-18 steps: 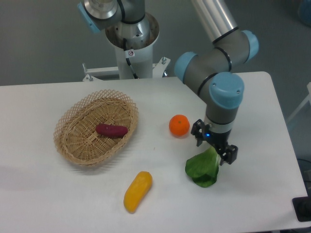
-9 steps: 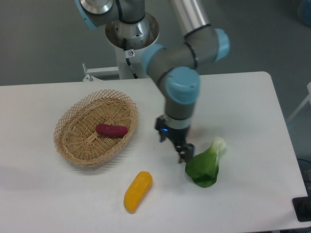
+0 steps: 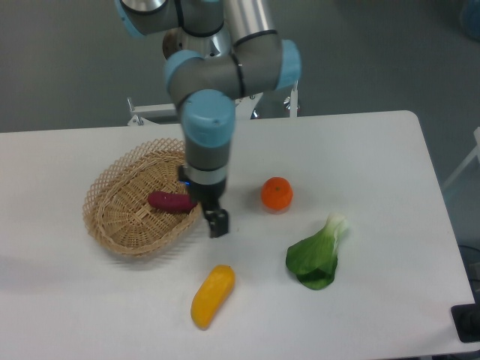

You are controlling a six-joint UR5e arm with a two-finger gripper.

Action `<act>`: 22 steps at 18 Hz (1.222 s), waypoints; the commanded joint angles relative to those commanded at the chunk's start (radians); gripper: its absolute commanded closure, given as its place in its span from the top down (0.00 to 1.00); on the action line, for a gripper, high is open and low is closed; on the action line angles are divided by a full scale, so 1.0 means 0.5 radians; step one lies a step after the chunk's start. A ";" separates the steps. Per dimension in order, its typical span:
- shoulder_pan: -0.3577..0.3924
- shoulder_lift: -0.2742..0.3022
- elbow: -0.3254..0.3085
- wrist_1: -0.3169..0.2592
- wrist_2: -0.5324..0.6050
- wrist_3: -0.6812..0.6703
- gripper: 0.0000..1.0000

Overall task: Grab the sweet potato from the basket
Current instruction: 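Lower the gripper into the basket over the purple sweet potato, then close the gripper on the purple sweet potato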

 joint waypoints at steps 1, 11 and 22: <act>-0.024 0.009 -0.034 0.003 -0.003 0.000 1.00; -0.144 -0.033 -0.193 0.028 0.012 0.089 1.00; -0.160 -0.147 -0.227 0.184 0.012 0.095 0.78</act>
